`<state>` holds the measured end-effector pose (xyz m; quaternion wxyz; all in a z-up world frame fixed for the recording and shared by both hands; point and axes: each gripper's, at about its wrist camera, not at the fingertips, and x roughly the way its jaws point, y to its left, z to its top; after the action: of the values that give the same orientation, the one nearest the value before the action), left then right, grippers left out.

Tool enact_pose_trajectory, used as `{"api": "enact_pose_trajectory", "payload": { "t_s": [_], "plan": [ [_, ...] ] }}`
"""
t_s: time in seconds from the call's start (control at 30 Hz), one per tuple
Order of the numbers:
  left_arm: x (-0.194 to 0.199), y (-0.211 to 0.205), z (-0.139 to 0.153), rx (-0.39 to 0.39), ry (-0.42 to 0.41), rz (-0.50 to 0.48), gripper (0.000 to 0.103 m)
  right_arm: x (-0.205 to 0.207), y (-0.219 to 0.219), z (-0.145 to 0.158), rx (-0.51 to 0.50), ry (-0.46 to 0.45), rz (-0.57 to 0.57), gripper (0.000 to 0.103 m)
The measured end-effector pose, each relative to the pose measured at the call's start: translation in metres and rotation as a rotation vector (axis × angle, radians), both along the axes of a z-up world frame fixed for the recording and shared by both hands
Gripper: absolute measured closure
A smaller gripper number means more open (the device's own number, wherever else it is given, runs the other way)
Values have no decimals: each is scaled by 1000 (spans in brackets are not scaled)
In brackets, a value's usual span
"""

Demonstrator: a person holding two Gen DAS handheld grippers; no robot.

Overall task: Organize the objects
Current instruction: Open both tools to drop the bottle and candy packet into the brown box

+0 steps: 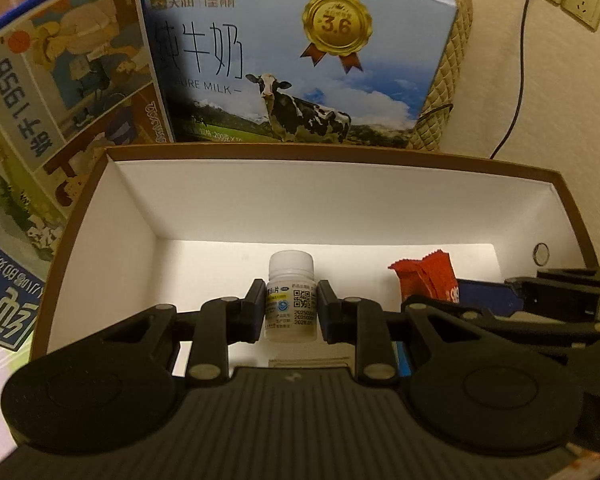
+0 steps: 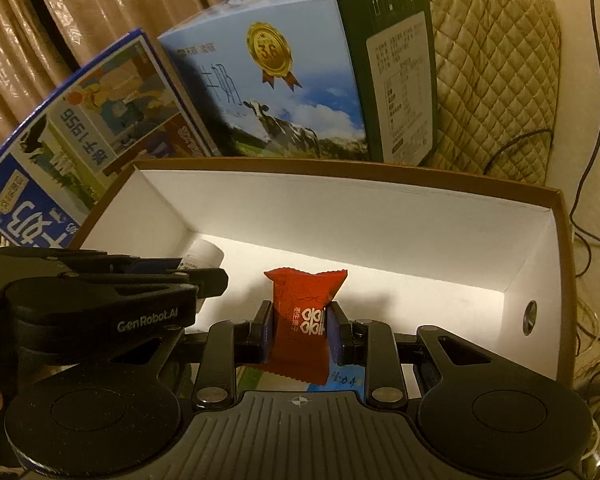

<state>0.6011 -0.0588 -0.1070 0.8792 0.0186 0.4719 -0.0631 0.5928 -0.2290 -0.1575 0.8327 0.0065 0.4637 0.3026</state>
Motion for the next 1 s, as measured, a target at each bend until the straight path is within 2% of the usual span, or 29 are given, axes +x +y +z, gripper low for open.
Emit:
{"api": "enact_pose_trajectory", "payload": {
  "t_s": [0.2, 0.3, 0.4, 0.5, 0.57, 0.63, 0.7, 0.97, 1.0],
  "plan": [
    [7, 3, -5, -17, 13, 11, 79, 7, 0, -5, -3, 17, -10, 78],
    [8, 4, -5, -9, 12, 18, 67, 9, -1, -7, 6, 29, -16, 78],
    [6, 9, -4, -9, 9, 24, 65, 10, -1, -7, 16, 44, -18, 78],
    [2, 15, -1, -16, 9, 33, 54, 11, -1, -6, 39, 37, -14, 78],
    [-1, 19, 2, -18, 3, 37, 51, 11, 0, -3, 56, 34, -17, 75],
    [-4, 24, 7, -21, -4, 42, 44, 10, -1, 2, 91, 23, -20, 61],
    [-9, 30, 12, -23, -15, 52, 38, 9, -3, 8, 102, 9, -25, 55],
    [-38, 39, 39, -53, -53, 83, 26, -8, -25, 32, 135, -4, -30, 52],
    [-44, 38, 42, -51, -58, 83, 22, -12, -28, 36, 140, -8, -25, 52]
  ]
}}
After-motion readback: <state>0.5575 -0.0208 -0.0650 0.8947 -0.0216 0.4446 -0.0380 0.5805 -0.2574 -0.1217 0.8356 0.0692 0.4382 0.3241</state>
